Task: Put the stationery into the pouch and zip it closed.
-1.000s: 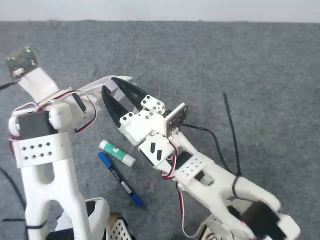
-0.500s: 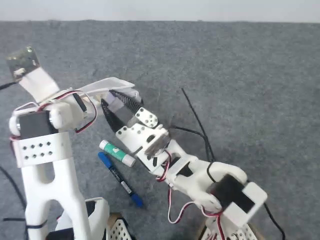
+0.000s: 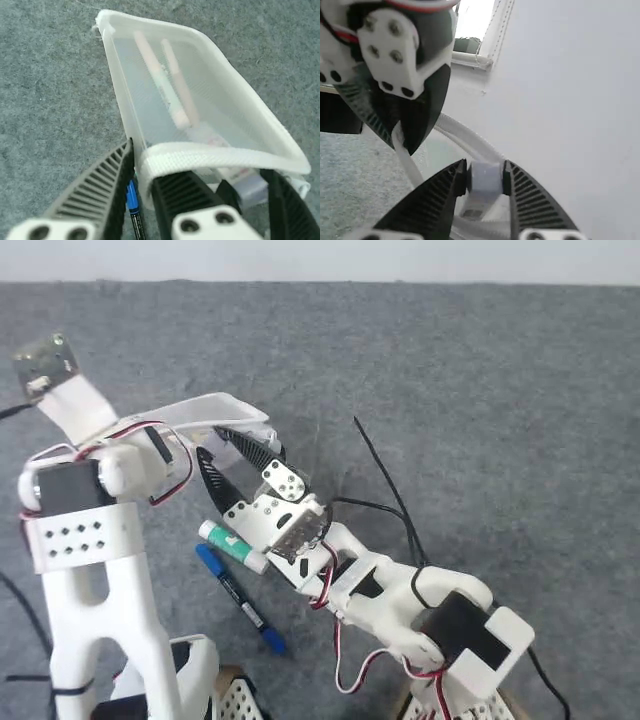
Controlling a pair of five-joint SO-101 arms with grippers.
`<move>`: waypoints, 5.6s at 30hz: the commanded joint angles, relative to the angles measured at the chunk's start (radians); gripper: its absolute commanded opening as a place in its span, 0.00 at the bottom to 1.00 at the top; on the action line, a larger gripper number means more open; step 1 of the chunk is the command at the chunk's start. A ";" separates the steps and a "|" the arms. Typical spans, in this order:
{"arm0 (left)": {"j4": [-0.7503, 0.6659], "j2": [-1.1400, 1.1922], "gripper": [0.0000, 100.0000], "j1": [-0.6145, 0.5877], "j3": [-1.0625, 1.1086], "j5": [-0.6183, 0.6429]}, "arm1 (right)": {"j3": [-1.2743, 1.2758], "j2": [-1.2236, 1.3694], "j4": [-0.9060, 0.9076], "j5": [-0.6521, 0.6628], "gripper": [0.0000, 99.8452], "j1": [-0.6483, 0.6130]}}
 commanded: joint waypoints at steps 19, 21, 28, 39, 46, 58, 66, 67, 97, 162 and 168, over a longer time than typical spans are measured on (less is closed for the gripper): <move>-0.032 -0.015 0.01 -0.051 -0.013 0.008 | 0.133 -0.394 0.386 -0.124 0.16 -0.054; -0.032 -0.015 0.01 -0.055 -0.013 0.008 | 0.133 -0.460 0.489 -0.164 0.16 -0.054; -0.032 -0.015 0.01 -0.057 -0.013 0.008 | 0.133 -0.687 0.851 -0.258 0.16 -0.059; -0.034 -0.015 0.01 -0.058 -0.015 0.009 | 0.133 -0.934 1.188 -0.275 0.16 -0.061; -0.064 -0.015 0.01 -0.130 -0.019 0.012 | 0.133 -0.935 1.199 -0.275 0.16 -0.061; -0.089 -0.015 0.01 -0.396 -0.047 0.172 | 0.104 -0.760 1.199 -0.351 0.16 -0.145; -0.091 -0.015 0.01 -0.408 -0.033 0.172 | -0.215 -0.404 1.504 -0.532 0.16 -0.147; -0.091 -0.015 0.01 -0.408 -0.031 0.172 | -0.256 -0.371 1.552 -0.552 0.16 -0.147; -0.091 -0.015 0.01 -0.408 -0.028 0.169 | -0.764 0.148 2.091 -0.454 0.13 -0.071; -0.106 -0.015 0.01 -0.402 -0.008 0.169 | -0.718 -0.084 2.359 -0.221 0.01 0.071; -0.106 -0.015 0.01 -0.402 -0.008 0.169 | -0.594 -0.335 2.361 -0.219 0.01 0.068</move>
